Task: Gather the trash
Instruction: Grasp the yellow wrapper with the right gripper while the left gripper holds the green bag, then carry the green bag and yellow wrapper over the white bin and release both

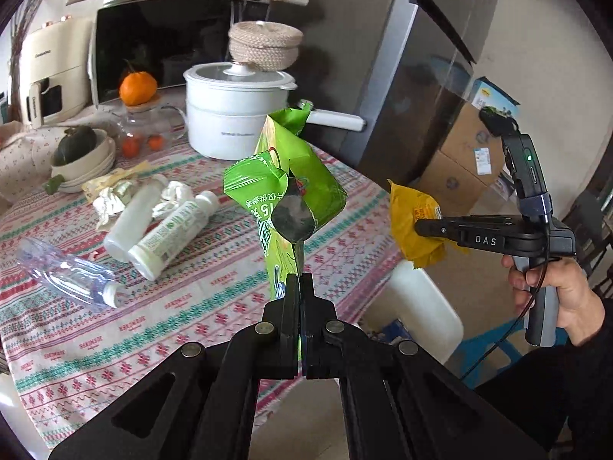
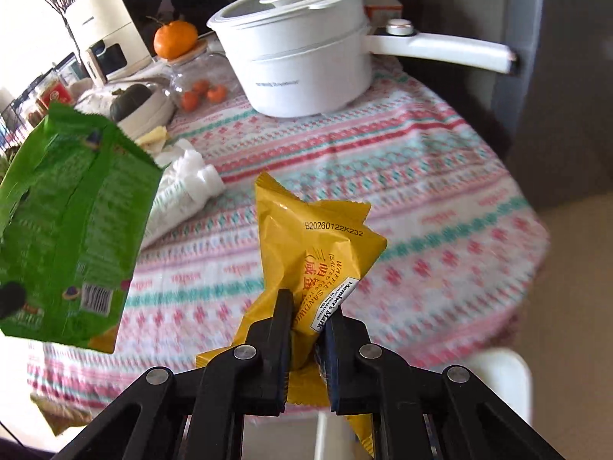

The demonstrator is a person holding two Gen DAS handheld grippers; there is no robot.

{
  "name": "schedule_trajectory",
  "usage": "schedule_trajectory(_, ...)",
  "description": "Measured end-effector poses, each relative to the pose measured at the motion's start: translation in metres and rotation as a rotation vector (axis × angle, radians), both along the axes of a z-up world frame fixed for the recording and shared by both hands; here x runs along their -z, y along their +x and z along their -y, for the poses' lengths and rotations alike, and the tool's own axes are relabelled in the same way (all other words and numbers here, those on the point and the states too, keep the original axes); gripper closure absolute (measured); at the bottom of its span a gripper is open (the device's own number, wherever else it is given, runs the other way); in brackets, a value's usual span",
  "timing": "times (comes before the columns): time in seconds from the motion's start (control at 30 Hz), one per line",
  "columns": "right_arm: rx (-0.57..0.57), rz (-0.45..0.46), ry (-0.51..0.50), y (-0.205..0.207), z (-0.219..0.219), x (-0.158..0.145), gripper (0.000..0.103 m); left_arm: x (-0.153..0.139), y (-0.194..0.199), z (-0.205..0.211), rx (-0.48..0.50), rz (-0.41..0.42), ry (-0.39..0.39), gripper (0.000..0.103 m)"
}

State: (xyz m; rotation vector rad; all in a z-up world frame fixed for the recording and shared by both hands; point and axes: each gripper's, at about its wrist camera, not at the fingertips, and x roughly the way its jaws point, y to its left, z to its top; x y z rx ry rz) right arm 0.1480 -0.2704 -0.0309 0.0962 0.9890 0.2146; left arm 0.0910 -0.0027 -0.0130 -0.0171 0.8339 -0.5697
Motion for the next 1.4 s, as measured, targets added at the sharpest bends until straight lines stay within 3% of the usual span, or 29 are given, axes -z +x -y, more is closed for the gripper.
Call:
schedule_trajectory(0.27,0.088,-0.045,-0.100,-0.073,0.035,0.002,0.091,0.024,-0.029,0.065,0.177,-0.074,-0.002,0.103)
schedule_trajectory(0.43,0.203,-0.097,-0.096,-0.098,0.073,0.029,0.091,0.043,-0.031,0.094,0.241,-0.121,-0.047,0.103)
schedule_trajectory(0.5,0.250,-0.153,-0.057,-0.102,0.090,0.039,0.091,0.052,-0.030,0.106,0.263,-0.149,-0.067,0.103)
schedule_trajectory(0.6,0.285,-0.138,-0.120,-0.104,0.101,0.037,0.091,0.067,-0.028,0.123,0.279,-0.205,-0.086,0.103)
schedule_trajectory(0.7,0.304,-0.166,-0.071,-0.107,0.111,0.042,0.091,0.082,-0.026,0.140,0.296,-0.237,-0.074,0.103)
schedule_trajectory(1.03,0.314,-0.191,-0.096,-0.108,0.115,0.049,0.090,0.116,-0.019,0.170,0.340,-0.263,-0.023,0.102)
schedule_trajectory(1.13,0.318,-0.193,-0.091,-0.109,0.116,0.050,0.090,0.121,-0.015,0.167,0.332,-0.291,0.013,0.087)
schedule_trajectory(1.2,0.324,-0.200,-0.084,-0.108,0.118,0.051,0.090,0.117,-0.015,0.160,0.312,-0.282,0.016,0.060)
schedule_trajectory(1.4,0.334,-0.202,-0.077,-0.112,0.123,0.051,0.089,0.093,-0.021,0.136,0.279,-0.202,0.041,0.047)
